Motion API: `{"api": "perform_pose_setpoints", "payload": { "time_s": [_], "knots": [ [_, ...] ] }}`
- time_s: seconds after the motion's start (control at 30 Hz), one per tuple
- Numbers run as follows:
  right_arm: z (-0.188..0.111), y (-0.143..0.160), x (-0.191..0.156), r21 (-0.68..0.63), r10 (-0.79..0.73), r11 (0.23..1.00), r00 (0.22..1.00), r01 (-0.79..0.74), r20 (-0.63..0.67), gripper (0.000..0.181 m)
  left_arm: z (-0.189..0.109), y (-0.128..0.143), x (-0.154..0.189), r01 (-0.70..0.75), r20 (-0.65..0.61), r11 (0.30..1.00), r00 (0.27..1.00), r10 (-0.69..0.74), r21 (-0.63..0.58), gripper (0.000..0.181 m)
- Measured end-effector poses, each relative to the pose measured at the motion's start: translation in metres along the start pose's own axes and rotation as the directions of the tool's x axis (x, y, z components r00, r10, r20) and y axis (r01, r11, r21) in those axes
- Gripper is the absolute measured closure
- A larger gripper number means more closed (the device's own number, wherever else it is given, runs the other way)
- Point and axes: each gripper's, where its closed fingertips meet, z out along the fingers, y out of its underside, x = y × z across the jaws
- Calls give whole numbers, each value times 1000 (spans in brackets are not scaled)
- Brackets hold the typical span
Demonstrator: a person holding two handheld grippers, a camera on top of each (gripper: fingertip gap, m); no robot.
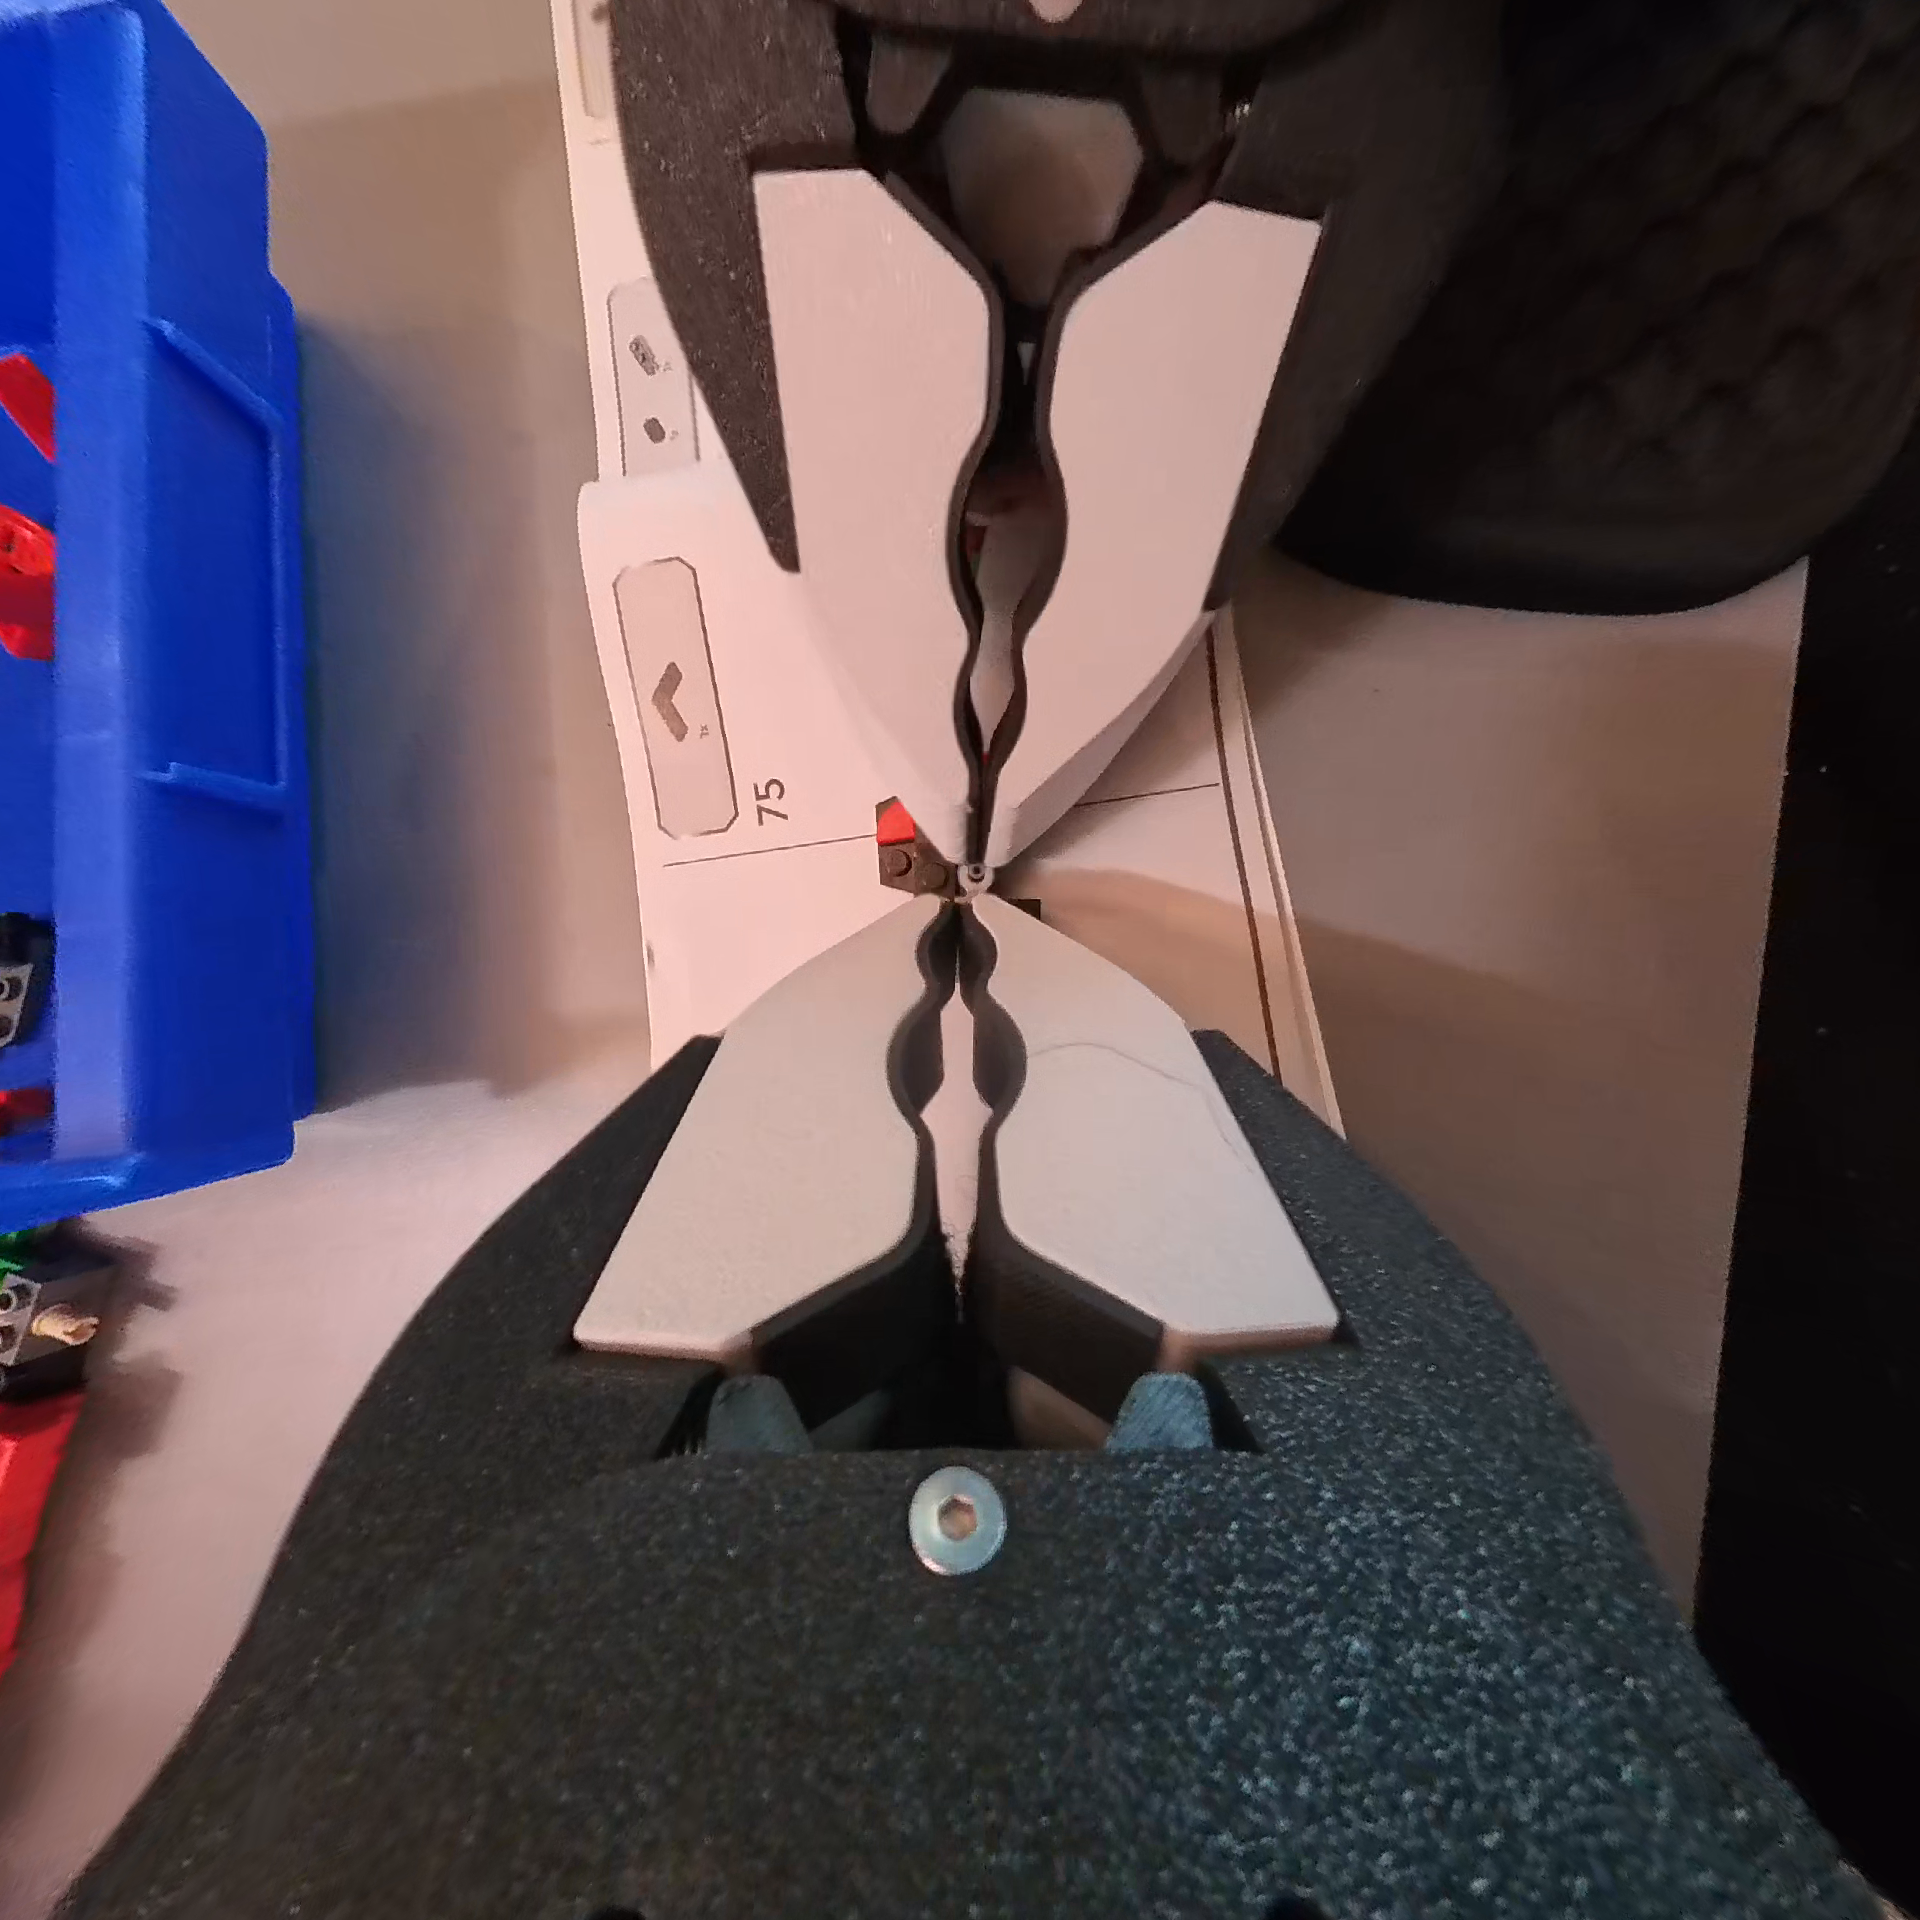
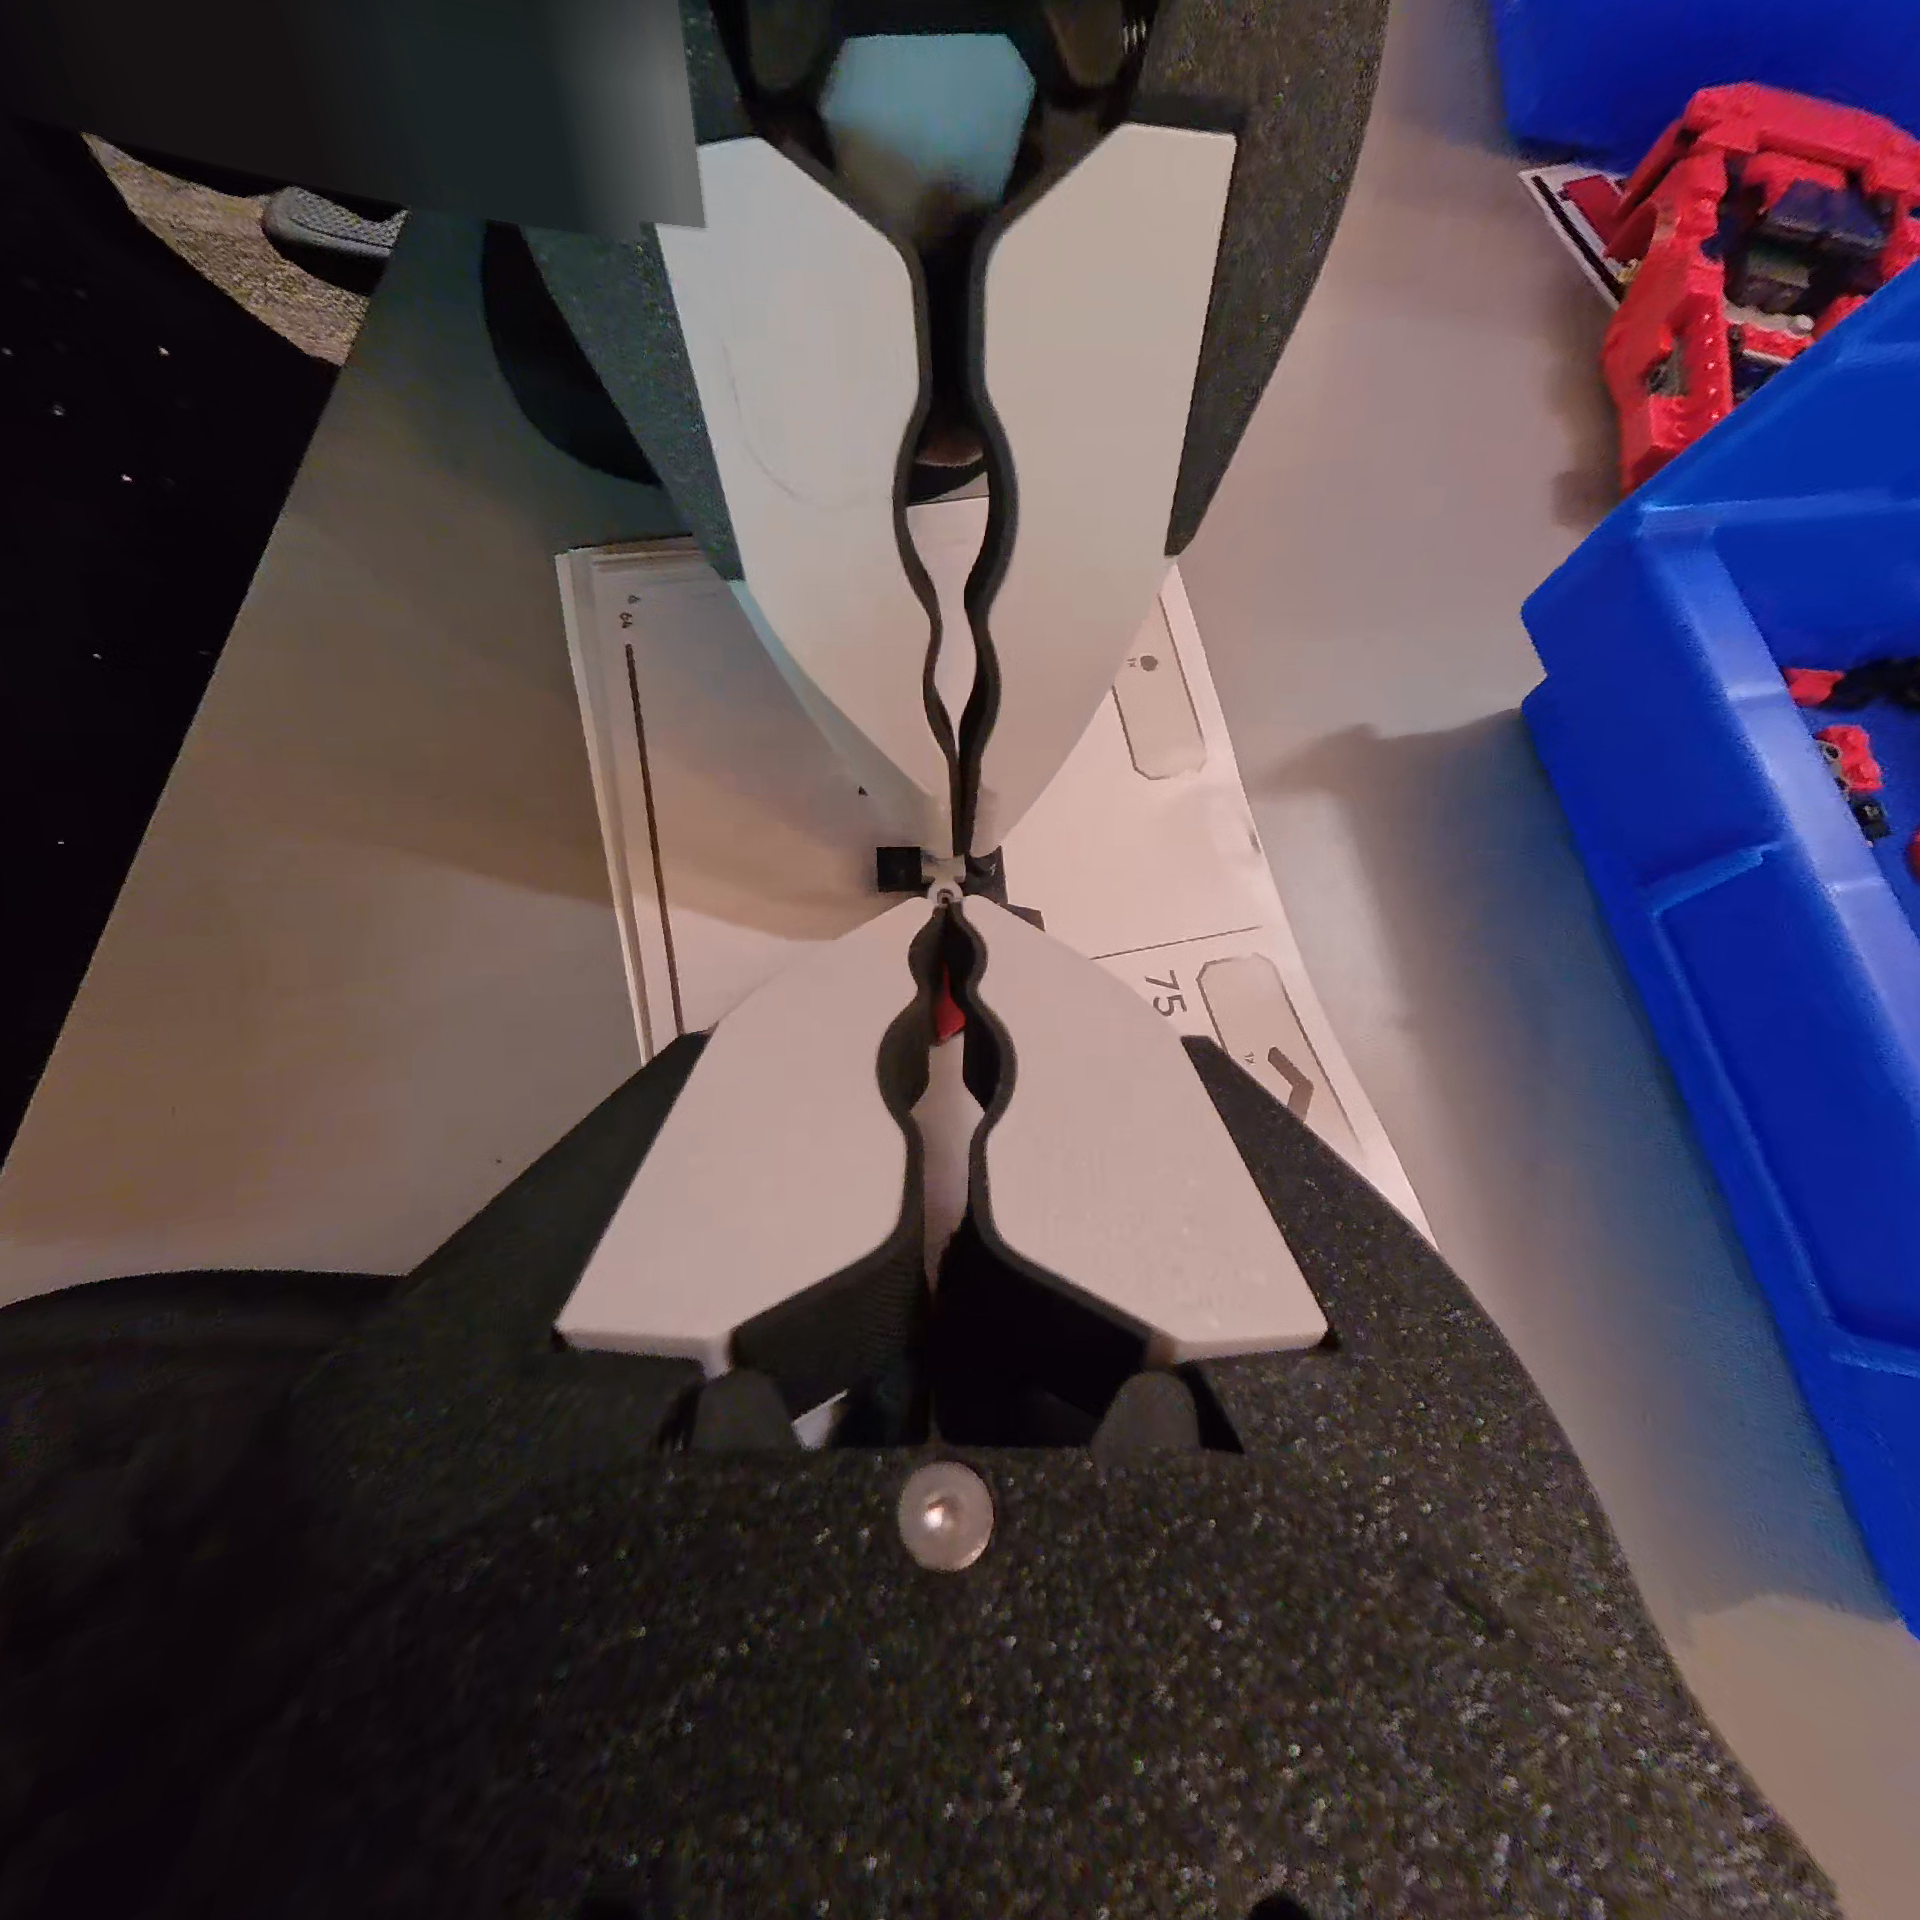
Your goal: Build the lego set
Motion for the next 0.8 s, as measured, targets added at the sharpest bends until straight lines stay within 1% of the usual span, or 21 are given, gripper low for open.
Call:
{"api": "perform_pose_setpoints", "payload": {
  "time_s": [0.33, 0.4, 0.43, 0.47, 0.53, 0.57, 0.6, 0.67, 0.73, 0.77, 0.8],
  "knots": [
    [0, 1, -1, -16, 24, 1000, 1000, -24, 5, 181, 1, 1, 1, 17, -8, 1000, 1000, -17, -14, 181],
    [3, -5, -2, -4, 34, 999, 999, -34, 7, 181, 0, 5, 0, 7, 7, 999, 1000, -7, -47, 181],
    [4, -6, -6, -22, 25, 999, 999, -24, 32, 181, 1, 9, -2, 3, 20, 997, 1000, -2, -73, 181],
    [5, -5, -9, -47, 32, 998, 998, -30, 52, 181, 1, 9, -2, 5, 17, 998, 1000, -4, -58, 181],
    [1, 5, -3, -89, 75, 993, 997, -72, 29, 181, 4, 15, -6, -15, 54, 995, 998, 20, -99, 181],
    [1, 15, 1, -115, 91, 989, 996, -90, 7, 181, 3, 7, -3, -16, 52, 998, 998, 19, -58, 181],
    [-2, 10, 0, -44, 119, 992, 993, -119, 18, 181, -2, 0, -6, -13, 58, 999, 998, 15, -30, 181],
    [-14, -4, -5, 65, 139, 988, 988, -143, 63, 181, -19, -4, -25, 7, 118, 1000, 993, -5, -11, 181],
    [-32, -15, 2, 147, 140, 978, 989, -145, 44, 181, -34, -9, -32, 6, 119, 999, 993, -13, 54, 181],
    [-39, -15, 9, 159, 141, 977, 990, -141, 9, 176, -36, -7, -32, 18, 112, 998, 993, -25, 62, 181],
    [-42, -10, 14, 138, 137, 981, 990, -133, -17, 171, -35, -5, -33, 36, 110, 997, 993, -43, 64, 181]
  ]
}}
